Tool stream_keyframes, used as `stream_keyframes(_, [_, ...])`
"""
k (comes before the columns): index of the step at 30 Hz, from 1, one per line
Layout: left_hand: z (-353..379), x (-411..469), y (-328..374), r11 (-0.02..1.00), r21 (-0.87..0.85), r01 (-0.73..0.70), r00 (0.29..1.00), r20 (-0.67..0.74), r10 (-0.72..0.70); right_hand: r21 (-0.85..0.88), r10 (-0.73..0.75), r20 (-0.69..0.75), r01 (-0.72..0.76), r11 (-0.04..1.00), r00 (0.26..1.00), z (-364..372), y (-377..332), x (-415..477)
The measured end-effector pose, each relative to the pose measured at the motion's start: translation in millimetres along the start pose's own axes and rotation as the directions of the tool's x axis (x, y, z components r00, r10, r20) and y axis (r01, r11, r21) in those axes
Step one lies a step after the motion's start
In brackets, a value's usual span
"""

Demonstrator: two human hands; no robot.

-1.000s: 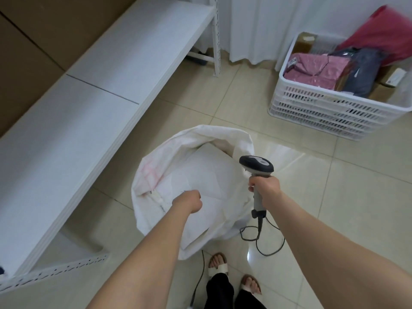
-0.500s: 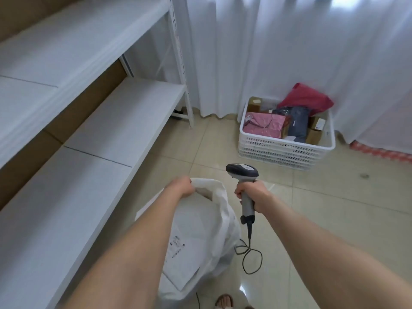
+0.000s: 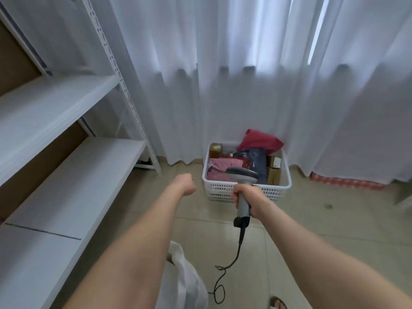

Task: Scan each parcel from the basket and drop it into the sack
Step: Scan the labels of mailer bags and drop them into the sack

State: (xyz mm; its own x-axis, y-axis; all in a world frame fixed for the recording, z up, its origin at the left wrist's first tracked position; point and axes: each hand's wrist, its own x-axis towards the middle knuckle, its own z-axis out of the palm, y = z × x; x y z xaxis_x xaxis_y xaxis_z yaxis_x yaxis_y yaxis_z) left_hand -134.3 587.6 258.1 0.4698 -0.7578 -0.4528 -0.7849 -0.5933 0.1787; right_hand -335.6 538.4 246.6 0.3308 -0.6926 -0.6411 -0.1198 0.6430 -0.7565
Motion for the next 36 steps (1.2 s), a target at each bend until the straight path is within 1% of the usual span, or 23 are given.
stream_keyframes(5, [-11.0,59.4,92.9,1.000,-0.017,0.001,1.000,-0.029,-0.001,0.069,0.060,0.003,-0.060,0.996,0.998,-62.7,-55.4,60.3])
stream_keyframes(7, [-10.5,81.8,123.8,1.000,-0.021,0.001,1.000,-0.023,-0.001,0.105,0.085,0.003,-0.085,0.991,0.996,-84.2,-76.9,85.1])
stream_keyframes(10, [-10.3,116.3,159.1,1.000,-0.015,-0.002,1.000,0.001,0.002,0.164,0.118,-0.036,-0.110,0.980,0.992,-106.4,-103.6,122.8])
stream_keyframes(14, [-13.6,168.0,188.8,1.000,-0.025,0.004,1.000,0.005,-0.004,0.181,0.136,-0.074,-0.121,0.976,0.988,-121.7,-132.4,174.8])
stream_keyframes(18, [-14.4,235.3,208.8,1.000,-0.027,0.007,0.999,0.049,-0.006,0.190,0.151,-0.130,-0.125,0.974,0.980,-131.5,-158.9,241.3])
stream_keyframes(24, [-16.3,379.5,235.6,0.999,-0.038,-0.002,0.993,0.121,0.006,0.195,0.195,-0.165,-0.162,0.967,0.967,-134.2,-201.2,372.5])
stream_keyframes(26, [-14.8,428.9,247.6,0.999,-0.039,-0.021,0.991,0.131,0.026,0.222,0.224,-0.178,-0.182,0.958,0.958,-136.1,-212.0,417.9])
stream_keyframes(29, [-2.7,492.2,271.3,0.998,-0.046,-0.041,0.987,0.156,0.048,0.280,0.258,-0.202,-0.197,0.940,0.945,-146.2,-221.6,476.6])
stream_keyframes(33, [24.4,567.3,313.7,0.995,-0.024,-0.094,0.982,0.163,0.097,0.350,0.261,-0.252,-0.164,0.922,0.932,-174.2,-225.9,552.7])
stream_keyframes(36, [46.8,620.4,344.0,0.992,-0.021,-0.126,0.982,0.138,0.128,0.390,0.270,-0.240,-0.162,0.906,0.932,-197.9,-220.4,603.2])
